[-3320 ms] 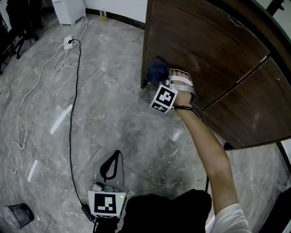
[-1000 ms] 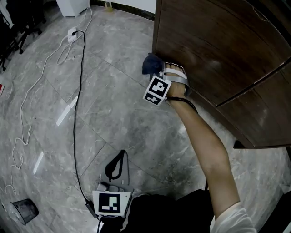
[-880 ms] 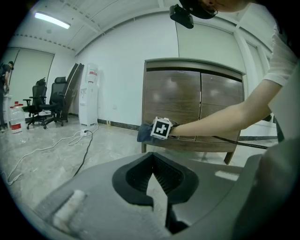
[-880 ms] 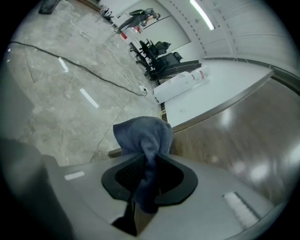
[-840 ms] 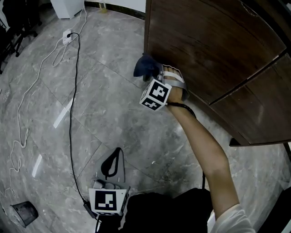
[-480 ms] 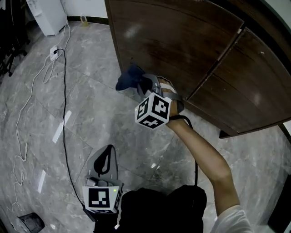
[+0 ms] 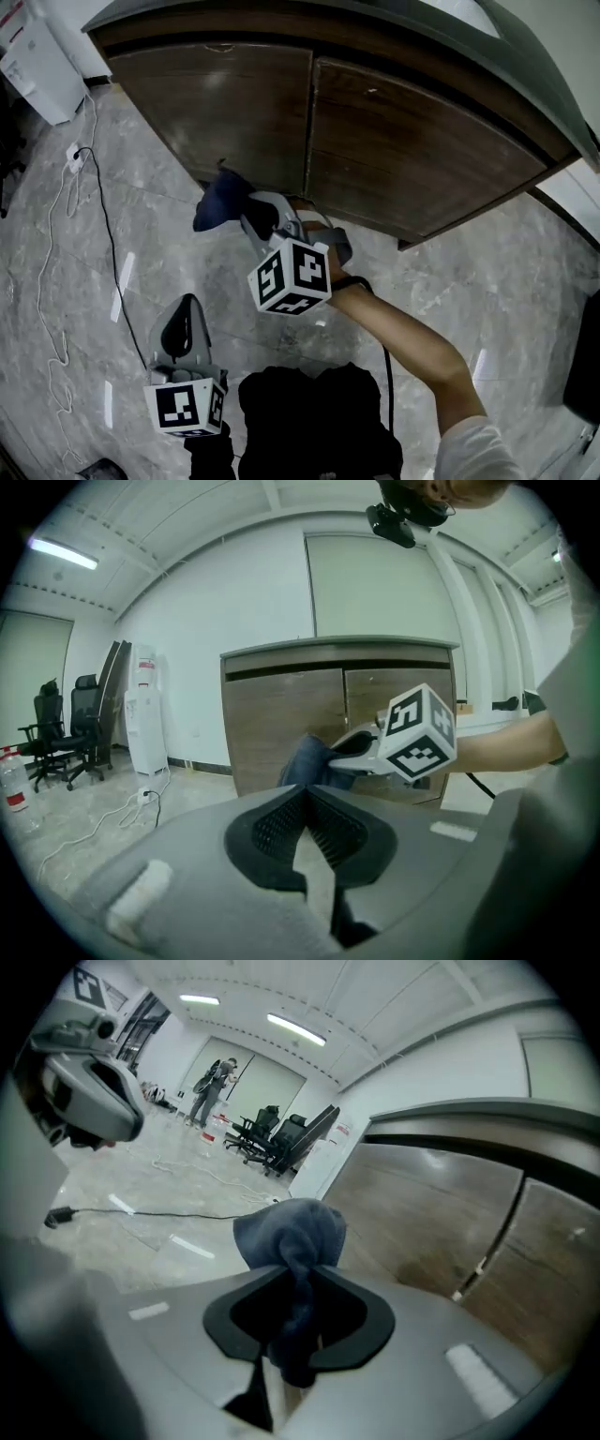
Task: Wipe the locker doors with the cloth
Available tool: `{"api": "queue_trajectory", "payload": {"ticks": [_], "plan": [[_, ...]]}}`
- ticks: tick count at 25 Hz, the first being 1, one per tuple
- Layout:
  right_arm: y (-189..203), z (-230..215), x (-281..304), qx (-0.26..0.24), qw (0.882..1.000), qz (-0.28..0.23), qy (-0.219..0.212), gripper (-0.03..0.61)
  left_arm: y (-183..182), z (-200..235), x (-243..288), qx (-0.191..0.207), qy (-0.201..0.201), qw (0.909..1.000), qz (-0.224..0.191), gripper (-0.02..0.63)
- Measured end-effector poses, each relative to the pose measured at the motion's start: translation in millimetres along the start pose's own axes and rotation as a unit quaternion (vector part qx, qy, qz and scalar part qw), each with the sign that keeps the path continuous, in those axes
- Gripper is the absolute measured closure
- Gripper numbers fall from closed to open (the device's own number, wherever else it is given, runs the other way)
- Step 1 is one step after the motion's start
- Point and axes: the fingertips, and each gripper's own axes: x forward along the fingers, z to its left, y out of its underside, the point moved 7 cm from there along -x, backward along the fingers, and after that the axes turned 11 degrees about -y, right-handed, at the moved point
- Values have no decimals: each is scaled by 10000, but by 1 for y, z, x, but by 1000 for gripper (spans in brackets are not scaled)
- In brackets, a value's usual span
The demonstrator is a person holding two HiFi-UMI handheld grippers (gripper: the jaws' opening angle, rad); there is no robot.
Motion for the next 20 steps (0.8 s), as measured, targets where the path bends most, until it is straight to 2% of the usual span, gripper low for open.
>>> {"api": "queue_trajectory", "payload": {"ticks": [5,10,16,20], "plan": [[-32,-6,-129,1072,9941,-130,-11,506,-109,-14,-45,126,216,9997,78,612],[-104,-21,-281,2329,9705,-334,523,506,-230,-15,-103,211,551,9982,64,612],[-214,-53,-454,2939,9435,-851,1276,506,-375,-34,-183,214,883,9957,-197,612],[-270,-63,-535,3203,9225,-1081,1863,506,-450,-41,-231,212,1202,9913,-500,612]]}}
